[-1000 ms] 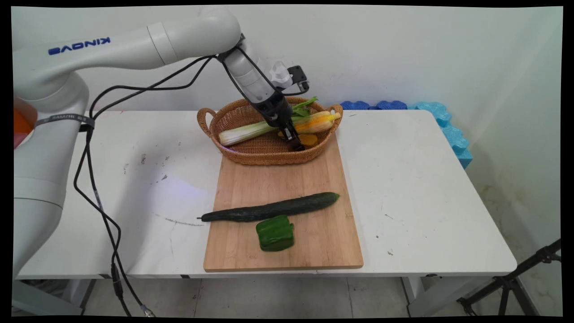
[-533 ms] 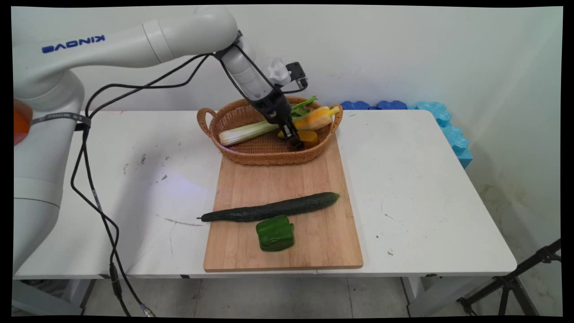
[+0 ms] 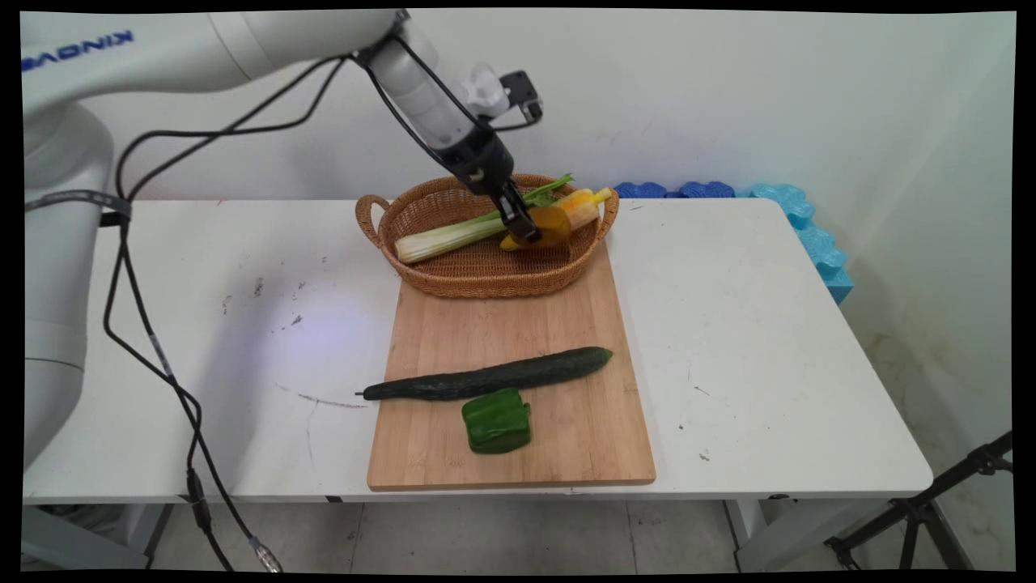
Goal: Place the picked object on the cutting board
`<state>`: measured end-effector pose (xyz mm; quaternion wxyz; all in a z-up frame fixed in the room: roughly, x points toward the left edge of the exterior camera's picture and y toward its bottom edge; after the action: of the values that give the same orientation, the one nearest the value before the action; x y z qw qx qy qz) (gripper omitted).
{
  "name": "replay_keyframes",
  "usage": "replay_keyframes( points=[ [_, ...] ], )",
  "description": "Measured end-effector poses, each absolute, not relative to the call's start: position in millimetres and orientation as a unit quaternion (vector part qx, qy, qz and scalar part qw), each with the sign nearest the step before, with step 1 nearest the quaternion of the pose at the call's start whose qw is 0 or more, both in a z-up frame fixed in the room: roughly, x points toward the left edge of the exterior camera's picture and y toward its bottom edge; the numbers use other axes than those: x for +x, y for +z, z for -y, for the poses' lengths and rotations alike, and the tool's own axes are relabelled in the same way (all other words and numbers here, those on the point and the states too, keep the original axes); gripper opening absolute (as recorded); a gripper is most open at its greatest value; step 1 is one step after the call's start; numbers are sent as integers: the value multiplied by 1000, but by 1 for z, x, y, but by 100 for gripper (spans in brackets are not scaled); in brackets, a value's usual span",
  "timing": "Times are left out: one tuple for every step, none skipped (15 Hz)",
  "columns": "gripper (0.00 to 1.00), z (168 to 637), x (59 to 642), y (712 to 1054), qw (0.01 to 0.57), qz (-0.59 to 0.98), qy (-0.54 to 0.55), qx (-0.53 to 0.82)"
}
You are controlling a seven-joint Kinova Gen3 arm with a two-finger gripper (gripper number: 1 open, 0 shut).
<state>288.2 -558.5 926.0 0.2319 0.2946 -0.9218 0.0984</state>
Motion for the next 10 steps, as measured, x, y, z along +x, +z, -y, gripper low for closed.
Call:
replay_keyframes(
  points=[
    [0, 553, 290, 935, 232, 921, 100, 295],
    [0, 549, 292, 941, 232, 921, 100, 296],
    [0, 543, 294, 950, 232, 921, 101, 298],
    [0, 535, 297, 961, 231, 920, 101, 301],
    [0, 527, 299, 971, 230, 919, 100, 304],
    [0, 519, 302, 979, 229, 918, 98, 308],
    [0, 513, 303, 984, 228, 918, 96, 310],
    [0, 503, 306, 990, 226, 917, 92, 315],
    [0, 493, 308, 995, 222, 917, 87, 320],
    [0, 484, 310, 998, 219, 917, 81, 324]
  ],
)
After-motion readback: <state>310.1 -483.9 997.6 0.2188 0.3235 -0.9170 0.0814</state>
